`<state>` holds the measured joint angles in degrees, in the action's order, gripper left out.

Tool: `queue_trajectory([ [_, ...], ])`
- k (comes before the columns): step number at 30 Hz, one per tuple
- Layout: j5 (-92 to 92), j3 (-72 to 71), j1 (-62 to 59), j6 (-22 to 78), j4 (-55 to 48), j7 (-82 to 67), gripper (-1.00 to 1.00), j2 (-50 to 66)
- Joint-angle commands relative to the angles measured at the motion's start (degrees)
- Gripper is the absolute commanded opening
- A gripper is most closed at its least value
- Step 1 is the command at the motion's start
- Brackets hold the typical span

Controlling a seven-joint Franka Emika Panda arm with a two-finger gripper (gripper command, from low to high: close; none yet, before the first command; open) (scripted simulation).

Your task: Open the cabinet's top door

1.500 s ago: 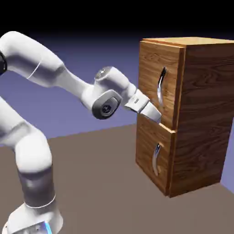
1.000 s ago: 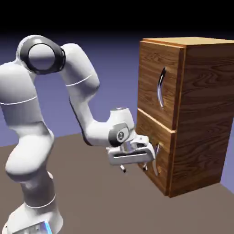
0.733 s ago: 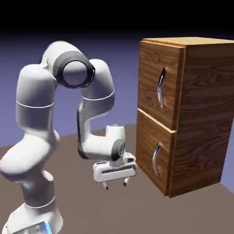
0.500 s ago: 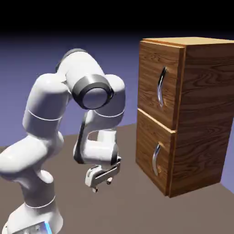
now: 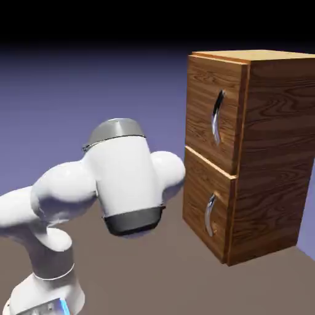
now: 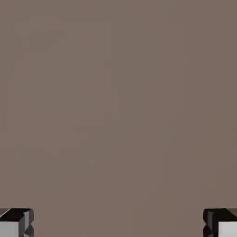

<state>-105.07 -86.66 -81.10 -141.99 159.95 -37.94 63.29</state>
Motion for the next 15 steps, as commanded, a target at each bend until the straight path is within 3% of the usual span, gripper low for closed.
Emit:
queue_trajectory([
  [1,-2.28,-1.88,-1.77,0.69,-0.02,-1.74,0.0,2.08],
  [15,-34.11,-28.14,-26.55,10.39,-0.34,-26.1,0.0,31.15],
])
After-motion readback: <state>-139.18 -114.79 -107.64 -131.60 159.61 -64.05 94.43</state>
